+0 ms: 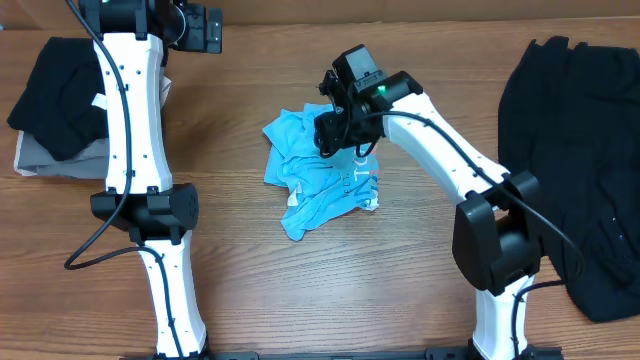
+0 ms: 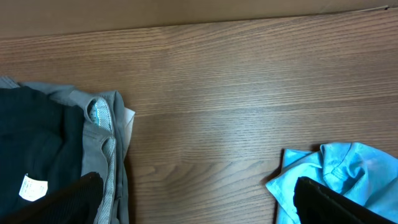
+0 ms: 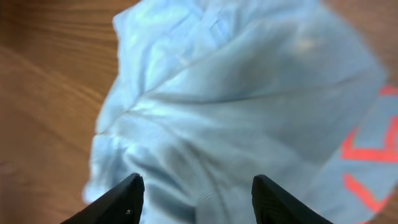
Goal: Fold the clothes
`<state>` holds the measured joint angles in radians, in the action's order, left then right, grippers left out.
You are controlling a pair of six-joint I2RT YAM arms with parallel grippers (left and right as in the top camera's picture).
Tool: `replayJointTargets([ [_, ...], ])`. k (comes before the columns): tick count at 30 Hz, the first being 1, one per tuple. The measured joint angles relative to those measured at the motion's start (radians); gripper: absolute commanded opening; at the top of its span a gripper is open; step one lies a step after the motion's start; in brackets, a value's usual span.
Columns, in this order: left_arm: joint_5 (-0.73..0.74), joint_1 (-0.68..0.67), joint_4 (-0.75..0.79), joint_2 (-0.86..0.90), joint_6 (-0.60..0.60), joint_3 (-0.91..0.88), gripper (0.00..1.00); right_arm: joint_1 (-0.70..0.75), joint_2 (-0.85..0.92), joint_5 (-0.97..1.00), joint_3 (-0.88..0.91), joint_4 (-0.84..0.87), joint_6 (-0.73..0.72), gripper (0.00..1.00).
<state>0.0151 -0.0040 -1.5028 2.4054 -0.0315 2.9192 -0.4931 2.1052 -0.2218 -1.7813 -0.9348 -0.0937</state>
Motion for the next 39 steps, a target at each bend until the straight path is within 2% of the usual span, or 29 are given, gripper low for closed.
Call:
replayJointTargets([
  [14,0.000,0.000,0.007,0.000,0.000,-0.001,1.00,-0.157,0.064,0.179,0.000,0.050,0.095,0.57],
  [18,0.000,0.000,0.007,0.000,0.000,-0.001,1.00,-0.169,0.103,0.213,0.000,0.067,0.109,0.53],
  [25,0.000,0.000,0.007,0.000,0.000,-0.001,1.00,-0.168,0.138,0.257,0.000,0.127,0.119,0.34],
  [29,0.000,0.000,0.007,0.000,0.000,-0.001,1.00,-0.168,0.144,0.282,0.000,0.177,0.122,0.13],
  [32,0.000,0.000,0.007,0.000,0.000,-0.001,1.00,-0.168,0.144,0.289,0.000,0.193,0.121,0.04],
  [39,0.000,0.000,0.007,0.000,0.000,-0.001,1.00,-0.168,0.147,0.293,-0.042,0.186,0.097,0.04],
])
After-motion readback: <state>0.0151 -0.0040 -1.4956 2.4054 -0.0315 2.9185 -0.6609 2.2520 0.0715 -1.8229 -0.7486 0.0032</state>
